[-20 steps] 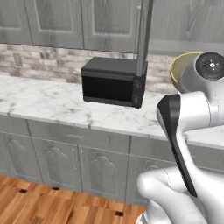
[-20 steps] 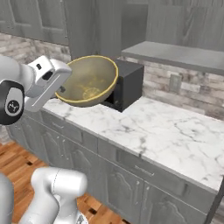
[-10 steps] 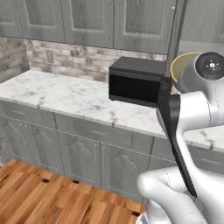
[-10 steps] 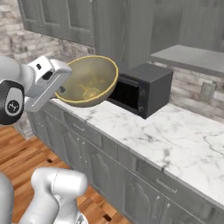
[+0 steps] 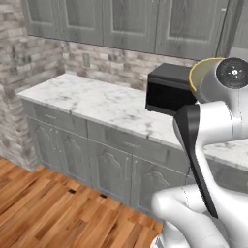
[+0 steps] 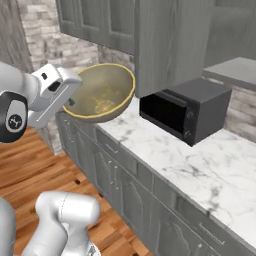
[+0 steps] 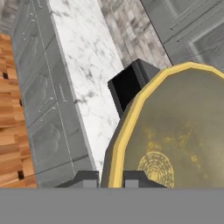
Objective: Move the bowls from the cabinet to the plates on the dining table.
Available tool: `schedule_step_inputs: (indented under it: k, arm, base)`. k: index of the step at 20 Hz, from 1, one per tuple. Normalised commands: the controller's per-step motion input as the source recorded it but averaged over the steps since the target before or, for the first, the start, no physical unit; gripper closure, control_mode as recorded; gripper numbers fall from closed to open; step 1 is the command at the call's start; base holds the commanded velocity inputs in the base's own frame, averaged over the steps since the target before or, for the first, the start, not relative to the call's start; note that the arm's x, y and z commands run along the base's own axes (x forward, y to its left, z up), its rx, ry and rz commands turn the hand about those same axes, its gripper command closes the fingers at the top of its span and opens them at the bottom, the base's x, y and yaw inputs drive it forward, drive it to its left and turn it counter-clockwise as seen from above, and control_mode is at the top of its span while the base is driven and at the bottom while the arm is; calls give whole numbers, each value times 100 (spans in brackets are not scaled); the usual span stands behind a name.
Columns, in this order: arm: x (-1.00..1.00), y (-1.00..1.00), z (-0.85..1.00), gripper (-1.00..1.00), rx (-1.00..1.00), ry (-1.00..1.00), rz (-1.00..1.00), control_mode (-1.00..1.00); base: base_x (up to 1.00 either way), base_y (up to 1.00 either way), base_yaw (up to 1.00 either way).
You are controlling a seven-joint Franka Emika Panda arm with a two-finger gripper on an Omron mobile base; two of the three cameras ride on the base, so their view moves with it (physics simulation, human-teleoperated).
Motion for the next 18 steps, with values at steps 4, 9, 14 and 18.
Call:
schedule_step_inputs:
  k: [4, 9, 14, 18]
  arm:
    - [0, 0, 0, 100, 0, 0, 0, 100]
    - [0, 0, 0, 100, 0, 0, 0, 100]
    - [0, 0, 0, 100, 0, 0, 0, 100]
    - [0, 0, 0, 100, 0, 0, 0, 100]
  base:
    - [3, 40, 32]
    - [4, 40, 32]
    - [5, 42, 32]
    - [4, 39, 32]
